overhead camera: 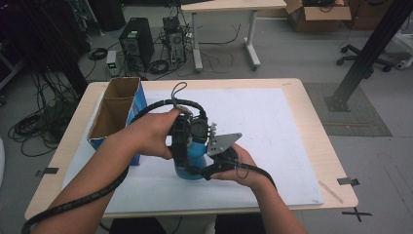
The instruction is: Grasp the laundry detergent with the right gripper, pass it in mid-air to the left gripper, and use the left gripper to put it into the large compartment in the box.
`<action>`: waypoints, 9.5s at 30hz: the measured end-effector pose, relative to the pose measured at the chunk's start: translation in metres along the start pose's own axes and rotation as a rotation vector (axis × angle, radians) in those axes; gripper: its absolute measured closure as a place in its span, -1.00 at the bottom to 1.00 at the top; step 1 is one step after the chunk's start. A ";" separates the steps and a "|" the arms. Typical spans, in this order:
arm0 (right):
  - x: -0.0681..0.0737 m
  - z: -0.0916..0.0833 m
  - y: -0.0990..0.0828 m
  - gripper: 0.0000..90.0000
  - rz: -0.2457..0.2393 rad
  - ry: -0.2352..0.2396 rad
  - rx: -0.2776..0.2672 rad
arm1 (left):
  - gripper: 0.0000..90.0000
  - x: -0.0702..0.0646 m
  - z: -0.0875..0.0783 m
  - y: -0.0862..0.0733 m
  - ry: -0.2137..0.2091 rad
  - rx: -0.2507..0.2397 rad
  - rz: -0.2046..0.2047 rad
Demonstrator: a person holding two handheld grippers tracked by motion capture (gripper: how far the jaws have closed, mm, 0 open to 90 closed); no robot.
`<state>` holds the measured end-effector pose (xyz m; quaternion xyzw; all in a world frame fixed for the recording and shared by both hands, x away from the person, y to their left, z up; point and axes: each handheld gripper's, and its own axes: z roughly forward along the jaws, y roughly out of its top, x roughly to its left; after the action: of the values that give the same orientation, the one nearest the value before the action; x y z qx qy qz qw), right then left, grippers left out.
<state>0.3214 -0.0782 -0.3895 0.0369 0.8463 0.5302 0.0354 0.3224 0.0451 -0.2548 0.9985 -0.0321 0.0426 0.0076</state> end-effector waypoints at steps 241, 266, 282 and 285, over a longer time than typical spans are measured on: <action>-0.068 -0.140 0.026 -0.93 0.069 -0.007 0.705 | -0.15 0.093 -0.022 -0.225 0.026 0.052 -1.557; -0.067 -0.137 0.019 -0.93 0.076 -0.001 0.710 | -0.15 0.095 0.020 -0.226 0.032 0.086 -1.549; -0.068 -0.137 0.017 -0.94 0.086 0.007 0.720 | -0.15 0.097 0.035 -0.227 0.018 0.096 -1.548; -0.068 -0.136 0.015 -0.94 0.084 0.008 0.719 | -0.15 0.096 0.037 -0.227 0.021 0.099 -1.549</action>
<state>0.3762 -0.2003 -0.3148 0.0796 0.9766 0.1999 -0.0047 0.4359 0.2650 -0.2858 0.7351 0.6770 0.0362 -0.0092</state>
